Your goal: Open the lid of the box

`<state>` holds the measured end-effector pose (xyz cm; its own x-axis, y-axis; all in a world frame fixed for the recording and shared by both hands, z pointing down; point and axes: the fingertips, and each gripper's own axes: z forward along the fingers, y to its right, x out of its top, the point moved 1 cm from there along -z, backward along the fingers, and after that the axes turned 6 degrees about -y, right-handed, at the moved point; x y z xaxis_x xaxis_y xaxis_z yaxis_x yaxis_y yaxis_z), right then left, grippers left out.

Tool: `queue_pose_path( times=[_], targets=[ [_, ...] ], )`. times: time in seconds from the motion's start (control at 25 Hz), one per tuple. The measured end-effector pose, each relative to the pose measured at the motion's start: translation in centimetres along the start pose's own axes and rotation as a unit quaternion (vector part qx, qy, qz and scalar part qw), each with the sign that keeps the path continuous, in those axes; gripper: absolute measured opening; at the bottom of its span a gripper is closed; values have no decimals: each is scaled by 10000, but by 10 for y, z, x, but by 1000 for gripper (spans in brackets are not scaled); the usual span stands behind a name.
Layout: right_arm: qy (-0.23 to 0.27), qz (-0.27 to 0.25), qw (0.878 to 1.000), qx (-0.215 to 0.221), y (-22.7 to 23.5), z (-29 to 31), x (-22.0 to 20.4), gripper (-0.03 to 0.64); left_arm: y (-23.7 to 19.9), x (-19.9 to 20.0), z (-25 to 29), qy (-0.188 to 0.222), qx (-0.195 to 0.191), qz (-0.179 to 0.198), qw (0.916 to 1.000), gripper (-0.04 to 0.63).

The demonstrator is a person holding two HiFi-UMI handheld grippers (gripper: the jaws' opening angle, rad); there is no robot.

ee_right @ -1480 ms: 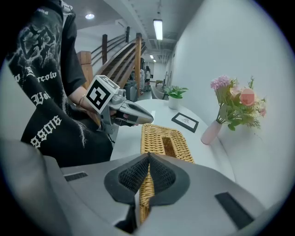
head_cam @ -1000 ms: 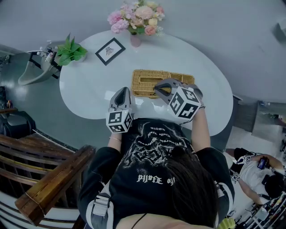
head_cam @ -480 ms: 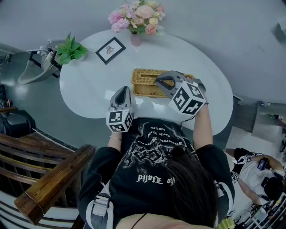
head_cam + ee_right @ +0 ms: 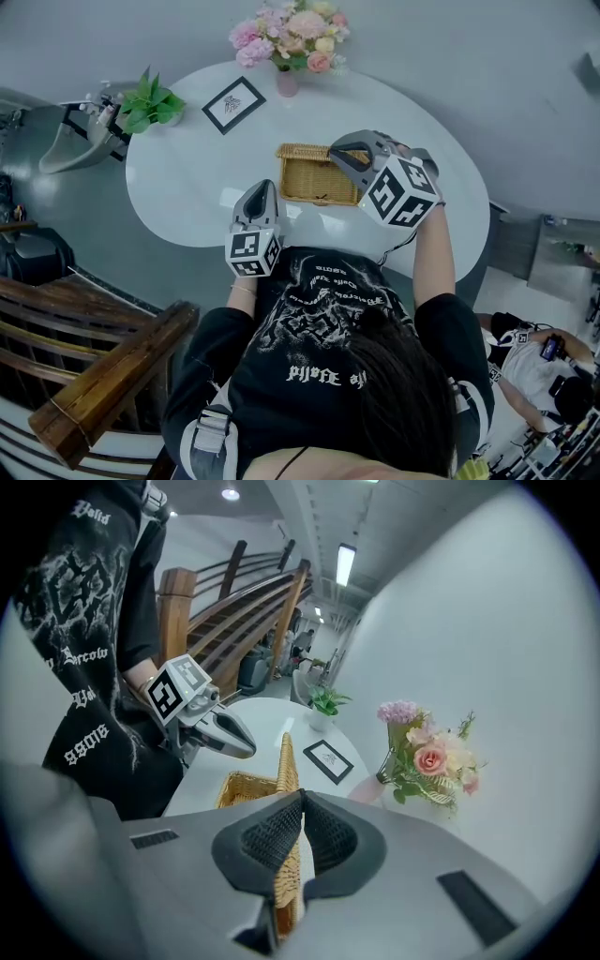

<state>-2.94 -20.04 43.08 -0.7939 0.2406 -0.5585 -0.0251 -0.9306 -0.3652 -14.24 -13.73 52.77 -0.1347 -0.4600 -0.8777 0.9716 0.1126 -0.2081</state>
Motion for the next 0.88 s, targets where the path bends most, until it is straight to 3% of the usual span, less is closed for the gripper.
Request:
queue_pose_path(
  times=[0.28, 0.88],
  targets=[
    [-203, -139, 9989, -406, 27, -2, -1, 32, 1, 1, 1, -13, -13, 2, 10000, 25],
    [-371, -73, 9967, -713, 63, 12, -5, 32, -8, 4, 6, -44, -23, -172, 9998, 25]
  ],
)
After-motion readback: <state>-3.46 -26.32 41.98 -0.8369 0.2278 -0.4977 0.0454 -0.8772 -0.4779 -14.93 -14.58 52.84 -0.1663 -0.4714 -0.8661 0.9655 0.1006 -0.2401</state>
